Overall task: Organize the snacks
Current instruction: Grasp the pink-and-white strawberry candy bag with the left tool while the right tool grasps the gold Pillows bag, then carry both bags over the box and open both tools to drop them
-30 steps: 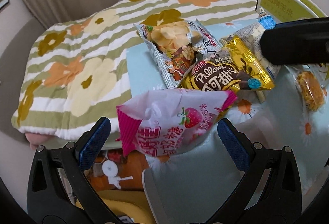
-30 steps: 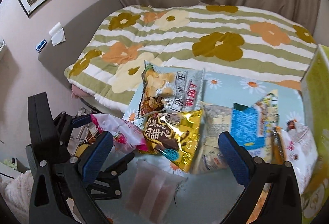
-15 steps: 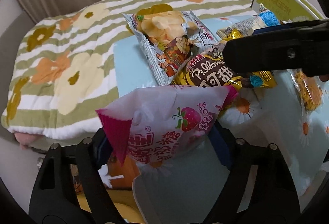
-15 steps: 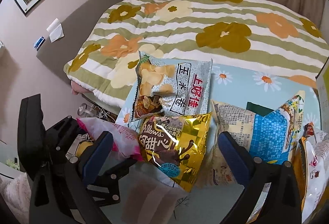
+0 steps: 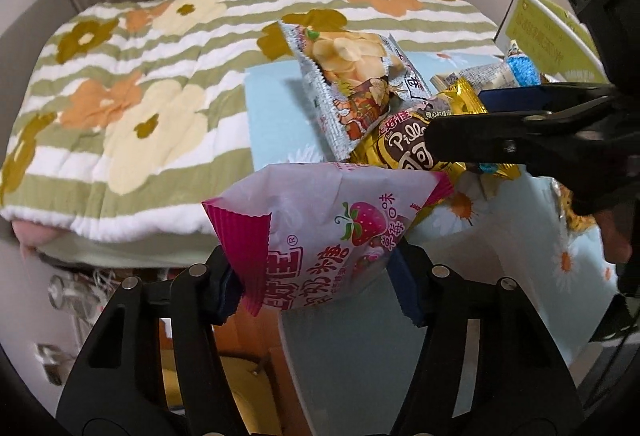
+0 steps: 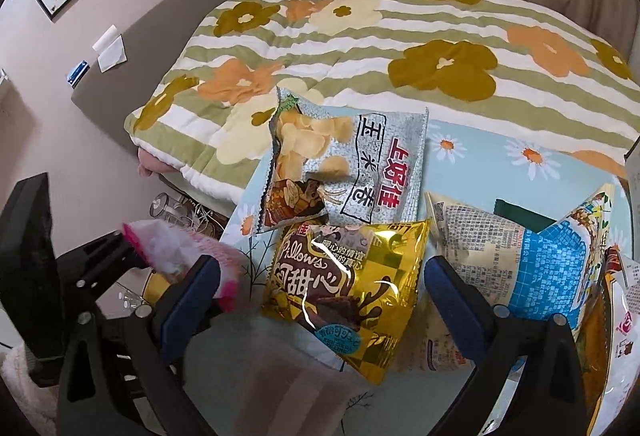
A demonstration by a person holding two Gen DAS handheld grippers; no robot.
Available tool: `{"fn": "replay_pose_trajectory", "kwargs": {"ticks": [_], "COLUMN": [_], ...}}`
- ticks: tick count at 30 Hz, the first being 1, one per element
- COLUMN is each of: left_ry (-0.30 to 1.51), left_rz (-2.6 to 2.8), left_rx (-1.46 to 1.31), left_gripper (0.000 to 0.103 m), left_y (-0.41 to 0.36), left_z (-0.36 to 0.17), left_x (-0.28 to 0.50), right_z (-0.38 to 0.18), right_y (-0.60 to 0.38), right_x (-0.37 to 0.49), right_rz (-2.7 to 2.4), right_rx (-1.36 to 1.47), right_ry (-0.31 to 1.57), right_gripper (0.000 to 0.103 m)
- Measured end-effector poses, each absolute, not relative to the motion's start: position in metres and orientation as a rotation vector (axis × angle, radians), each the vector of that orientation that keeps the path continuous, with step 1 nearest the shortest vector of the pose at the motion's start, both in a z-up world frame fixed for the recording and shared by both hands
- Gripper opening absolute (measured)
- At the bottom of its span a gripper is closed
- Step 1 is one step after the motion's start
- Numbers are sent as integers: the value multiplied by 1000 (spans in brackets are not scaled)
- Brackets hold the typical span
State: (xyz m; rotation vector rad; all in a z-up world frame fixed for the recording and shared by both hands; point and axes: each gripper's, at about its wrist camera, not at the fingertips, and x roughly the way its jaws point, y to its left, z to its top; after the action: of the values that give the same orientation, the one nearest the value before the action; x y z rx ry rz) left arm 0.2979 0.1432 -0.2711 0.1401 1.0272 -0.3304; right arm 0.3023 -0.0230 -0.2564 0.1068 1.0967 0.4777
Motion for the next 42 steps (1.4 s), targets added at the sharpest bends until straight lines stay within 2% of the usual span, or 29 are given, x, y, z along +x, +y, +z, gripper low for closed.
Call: {"fn": "replay_pose_trajectory", "kwargs": {"ticks": [7,10,17,20,26,34,42], "left_ry": [1016,1018,1026,1029,1027,1013,952], "left_rz": [-332,-331,-318,-319,-329,-332,-342], "left_rx": [137,139,169,184,187,171,178], "left_gripper": [58,58,57,56,56,55,55], "left_y": [146,146,146,143,140,140,133], "left_z": [-262,-263,-265,-266,-267,-257,-219], "left_x": [290,288,286,286,285,280,278], "right_z": [-262,-266,-280,-287,-283,-255,-214], "right_y": [-9,-3,10,10,7,-7,-30], "right_x": [306,308,313,314,310,302,293], "right_rz": [472,472,475,497,506,492,440], "right_rx": [39,-8,-106,-89,-73,-9,32], "right_ry": [1104,1108,1138,1173,1175,1124,1042], "right_gripper": [101,95,93,74,63,61,61]}}
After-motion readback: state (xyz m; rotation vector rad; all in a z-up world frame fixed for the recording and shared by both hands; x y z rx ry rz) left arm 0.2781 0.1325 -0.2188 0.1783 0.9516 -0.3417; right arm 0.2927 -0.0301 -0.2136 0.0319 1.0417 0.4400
